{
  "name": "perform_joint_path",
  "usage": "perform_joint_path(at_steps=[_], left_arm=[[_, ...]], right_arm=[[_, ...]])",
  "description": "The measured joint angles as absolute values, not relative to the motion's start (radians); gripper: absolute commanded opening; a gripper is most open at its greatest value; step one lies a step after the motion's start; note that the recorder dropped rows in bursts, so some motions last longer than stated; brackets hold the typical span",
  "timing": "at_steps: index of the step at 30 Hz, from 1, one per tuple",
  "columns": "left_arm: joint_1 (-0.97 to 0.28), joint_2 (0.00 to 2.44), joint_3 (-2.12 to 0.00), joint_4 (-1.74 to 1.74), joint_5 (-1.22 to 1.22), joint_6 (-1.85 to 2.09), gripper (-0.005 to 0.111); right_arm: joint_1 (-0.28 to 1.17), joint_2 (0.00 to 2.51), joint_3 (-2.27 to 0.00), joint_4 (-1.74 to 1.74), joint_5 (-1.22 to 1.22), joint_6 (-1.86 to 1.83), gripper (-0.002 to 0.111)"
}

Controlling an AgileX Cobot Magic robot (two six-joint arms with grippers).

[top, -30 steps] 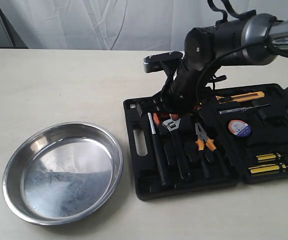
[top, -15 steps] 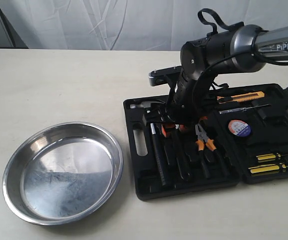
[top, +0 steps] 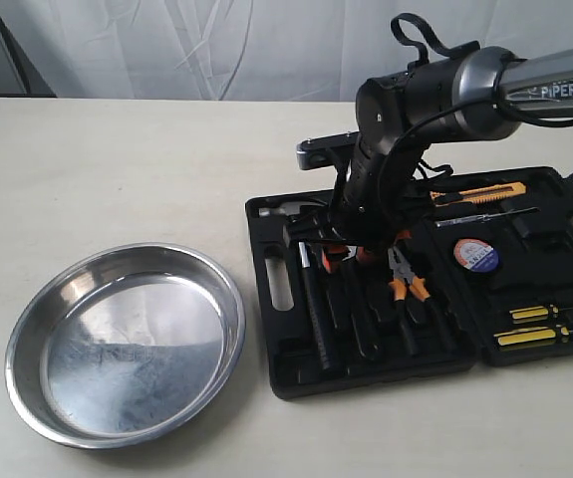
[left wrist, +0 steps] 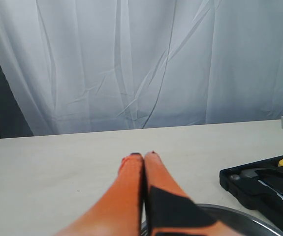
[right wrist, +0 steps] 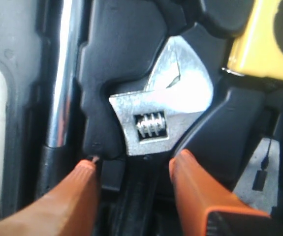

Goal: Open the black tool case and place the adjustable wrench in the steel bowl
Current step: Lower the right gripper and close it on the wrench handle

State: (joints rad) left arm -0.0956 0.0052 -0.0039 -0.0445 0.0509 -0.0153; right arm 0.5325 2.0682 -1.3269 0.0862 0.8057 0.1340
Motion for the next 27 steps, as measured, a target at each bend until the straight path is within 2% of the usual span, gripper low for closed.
perform_joint_path(at_steps=[27], left_arm=[[-0.096, 0.005, -0.004, -0.044, 0.051, -0.015, 0.000]], right_arm=[[0.533, 2.038, -1.305, 0.087, 0.842, 0.156, 0.046]])
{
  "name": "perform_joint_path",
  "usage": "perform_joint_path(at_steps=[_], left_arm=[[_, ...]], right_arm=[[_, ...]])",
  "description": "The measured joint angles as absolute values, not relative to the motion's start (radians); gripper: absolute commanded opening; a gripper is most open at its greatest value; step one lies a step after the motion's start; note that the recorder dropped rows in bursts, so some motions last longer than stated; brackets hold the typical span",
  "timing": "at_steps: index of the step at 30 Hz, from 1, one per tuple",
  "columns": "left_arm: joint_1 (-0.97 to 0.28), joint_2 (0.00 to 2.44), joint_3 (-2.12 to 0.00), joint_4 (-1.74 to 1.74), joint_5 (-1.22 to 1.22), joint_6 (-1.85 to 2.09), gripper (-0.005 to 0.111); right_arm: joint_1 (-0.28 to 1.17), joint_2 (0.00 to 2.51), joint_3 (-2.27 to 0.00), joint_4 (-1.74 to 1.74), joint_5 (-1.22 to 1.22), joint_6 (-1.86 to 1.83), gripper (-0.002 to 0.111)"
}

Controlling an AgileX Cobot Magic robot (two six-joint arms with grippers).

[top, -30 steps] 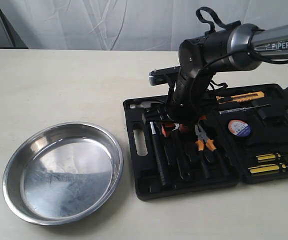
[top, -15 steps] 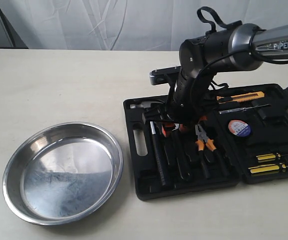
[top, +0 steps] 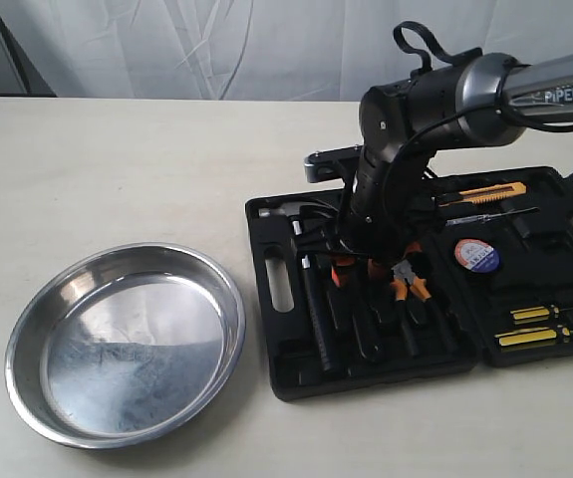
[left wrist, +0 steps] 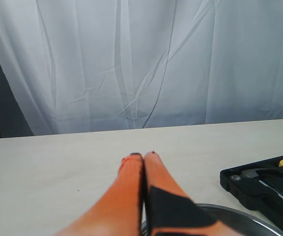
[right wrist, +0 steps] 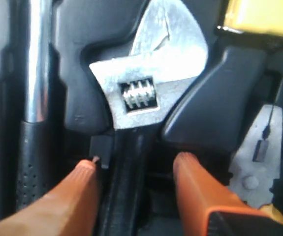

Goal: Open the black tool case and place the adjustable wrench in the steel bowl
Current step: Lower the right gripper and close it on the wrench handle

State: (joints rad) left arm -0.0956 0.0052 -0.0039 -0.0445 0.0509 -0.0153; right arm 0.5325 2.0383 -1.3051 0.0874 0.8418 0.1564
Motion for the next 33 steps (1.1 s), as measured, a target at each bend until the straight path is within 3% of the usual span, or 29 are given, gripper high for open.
perform_joint_path(at_steps=[6, 8, 12, 13, 33], left_arm=[[-0.096, 0.005, -0.004, -0.044, 0.051, -0.015, 0.000], [-0.096, 0.005, -0.004, -0.044, 0.051, -0.015, 0.000], [-0.096, 0.005, -0.004, -0.044, 0.051, -0.015, 0.000], [-0.096, 0.005, -0.004, -0.044, 0.051, -0.015, 0.000], [-0.096, 0.005, -0.004, -0.044, 0.051, -0.015, 0.000]], right_arm=[[0.528, 2.077, -1.308, 0.092, 0.824, 0.181, 0.044], [0.528, 2.090, -1.313, 0.096, 0.824, 0.194, 0.036], [0.526, 2.099, -1.320, 0.117, 0.826, 0.201, 0.002], [0.526, 2.099, -1.319, 0.120, 0.826, 0.198, 0.000], [0.526, 2.100, -1.319, 0.130, 0.826, 0.189, 0.001]])
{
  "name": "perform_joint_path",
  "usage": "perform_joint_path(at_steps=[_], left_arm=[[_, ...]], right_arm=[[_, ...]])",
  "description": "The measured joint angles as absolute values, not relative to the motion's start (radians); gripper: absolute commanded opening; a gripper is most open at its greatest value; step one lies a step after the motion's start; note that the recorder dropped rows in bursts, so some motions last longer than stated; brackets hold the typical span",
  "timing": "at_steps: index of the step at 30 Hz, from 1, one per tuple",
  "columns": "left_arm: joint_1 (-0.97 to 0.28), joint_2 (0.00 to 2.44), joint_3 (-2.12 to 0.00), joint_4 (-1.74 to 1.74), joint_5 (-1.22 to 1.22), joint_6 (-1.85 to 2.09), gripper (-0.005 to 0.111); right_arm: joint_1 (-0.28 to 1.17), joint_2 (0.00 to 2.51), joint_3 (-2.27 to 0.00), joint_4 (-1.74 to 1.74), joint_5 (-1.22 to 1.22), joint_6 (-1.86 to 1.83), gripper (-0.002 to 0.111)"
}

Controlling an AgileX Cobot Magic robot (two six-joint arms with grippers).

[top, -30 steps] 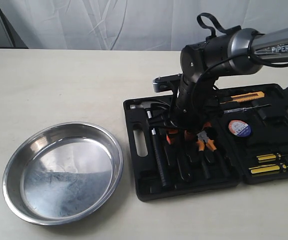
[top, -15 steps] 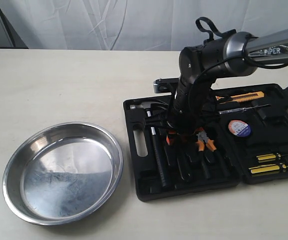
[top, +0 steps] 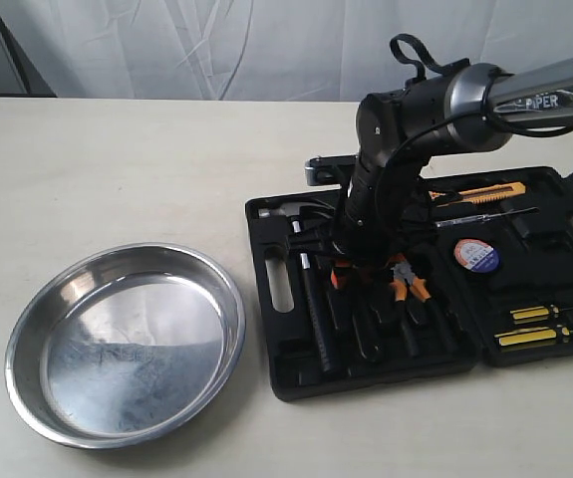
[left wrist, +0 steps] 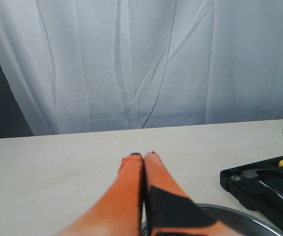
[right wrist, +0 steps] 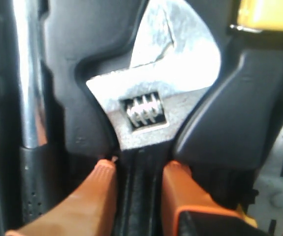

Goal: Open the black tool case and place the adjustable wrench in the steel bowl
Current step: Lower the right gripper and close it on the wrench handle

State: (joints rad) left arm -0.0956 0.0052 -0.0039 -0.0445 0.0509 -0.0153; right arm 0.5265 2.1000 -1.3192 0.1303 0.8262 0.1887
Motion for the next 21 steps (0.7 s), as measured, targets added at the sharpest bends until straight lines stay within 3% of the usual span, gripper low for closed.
perform_joint_path(at_steps=[21], left_arm=[[-0.096, 0.005, -0.004, -0.044, 0.051, -0.015, 0.000]], right_arm=[[0.530, 2.040, -1.299, 0.080, 0.830, 0.122, 0.001]])
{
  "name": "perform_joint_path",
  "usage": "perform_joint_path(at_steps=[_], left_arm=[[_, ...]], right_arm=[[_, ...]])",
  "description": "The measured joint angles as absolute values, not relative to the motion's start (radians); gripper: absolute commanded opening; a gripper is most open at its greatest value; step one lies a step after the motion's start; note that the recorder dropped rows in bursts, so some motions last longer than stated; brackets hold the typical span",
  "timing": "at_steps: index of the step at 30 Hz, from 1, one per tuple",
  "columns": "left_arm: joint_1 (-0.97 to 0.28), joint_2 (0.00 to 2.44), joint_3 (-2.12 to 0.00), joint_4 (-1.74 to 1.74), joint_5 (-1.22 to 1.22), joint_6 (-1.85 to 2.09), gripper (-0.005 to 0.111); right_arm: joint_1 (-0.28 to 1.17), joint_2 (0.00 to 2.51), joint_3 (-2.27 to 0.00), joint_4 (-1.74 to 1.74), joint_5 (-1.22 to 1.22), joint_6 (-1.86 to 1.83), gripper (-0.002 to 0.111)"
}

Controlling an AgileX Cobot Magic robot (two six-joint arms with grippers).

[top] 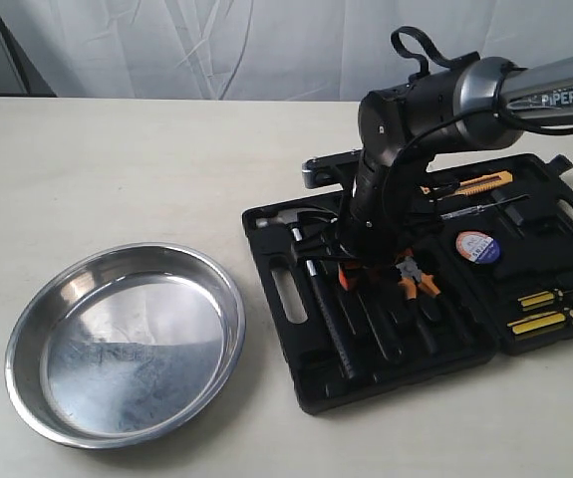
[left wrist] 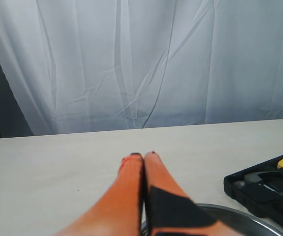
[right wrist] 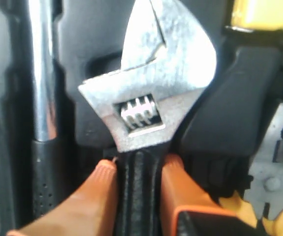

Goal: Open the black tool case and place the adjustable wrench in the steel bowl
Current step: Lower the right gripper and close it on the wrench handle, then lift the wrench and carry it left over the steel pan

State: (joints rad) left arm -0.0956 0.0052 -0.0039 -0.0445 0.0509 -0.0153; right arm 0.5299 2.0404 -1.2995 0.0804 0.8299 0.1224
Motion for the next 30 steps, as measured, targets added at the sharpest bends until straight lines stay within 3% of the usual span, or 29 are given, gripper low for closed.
perform_joint_path(at_steps=[19, 30], left_arm=[[-0.096, 0.005, -0.004, -0.044, 0.051, -0.015, 0.000], [-0.096, 0.005, -0.004, -0.044, 0.051, -0.015, 0.000]], right_arm=[[0.530, 2.034, -1.297, 0.073, 0.828, 0.066, -0.001], [0.530, 1.900, -1.295, 0.068, 0.846, 0.048, -0.001]])
